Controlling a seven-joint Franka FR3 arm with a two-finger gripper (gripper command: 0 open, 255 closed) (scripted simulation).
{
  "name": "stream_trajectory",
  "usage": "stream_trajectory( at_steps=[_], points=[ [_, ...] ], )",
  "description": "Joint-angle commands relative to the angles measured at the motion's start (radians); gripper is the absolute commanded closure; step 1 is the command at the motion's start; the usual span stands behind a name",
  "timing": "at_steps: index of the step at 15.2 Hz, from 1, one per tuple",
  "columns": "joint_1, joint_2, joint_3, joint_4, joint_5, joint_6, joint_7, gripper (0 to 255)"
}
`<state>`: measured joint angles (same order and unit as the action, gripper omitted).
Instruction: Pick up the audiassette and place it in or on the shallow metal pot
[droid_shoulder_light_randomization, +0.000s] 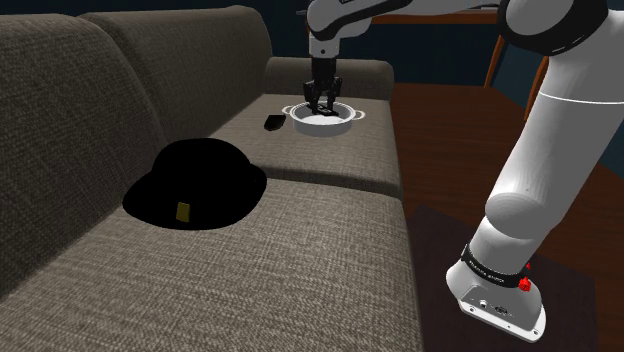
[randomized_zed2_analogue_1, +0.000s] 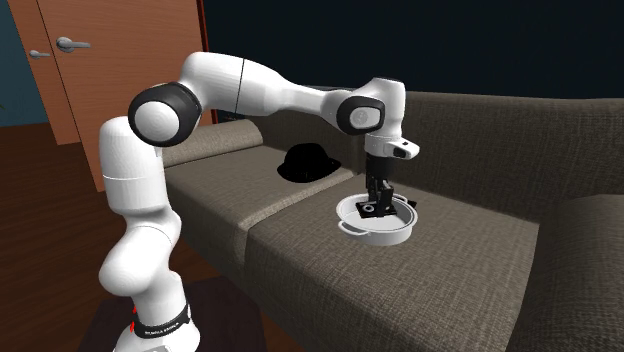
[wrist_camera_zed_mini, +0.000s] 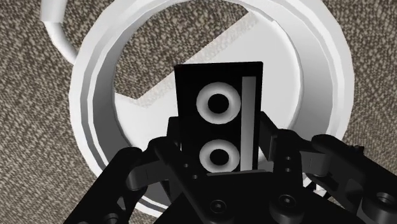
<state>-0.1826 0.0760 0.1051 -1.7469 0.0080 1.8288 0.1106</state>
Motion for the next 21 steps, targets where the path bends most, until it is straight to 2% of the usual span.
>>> stream_trajectory(
  at_steps=[1, 6, 7, 12, 16, 21],
  points=[
    [0.0, 0.0, 0.0, -0.002, 0.0, 0.003, 0.0, 255],
    [0.0, 0.0, 0.0, -0.002, 0.0, 0.003, 0.0, 255],
    [0.0, 0.0, 0.0, -0.002, 0.0, 0.003, 0.0, 0],
    [0.0, 0.0, 0.0, -0.002, 0.0, 0.003, 0.0, 0],
    [0.0, 0.002, 0.0, 0.129, 0.0, -0.126, 0.0, 0],
    [0.0, 0.002, 0.0, 0.129, 0.0, -0.126, 0.0, 0]
  ],
)
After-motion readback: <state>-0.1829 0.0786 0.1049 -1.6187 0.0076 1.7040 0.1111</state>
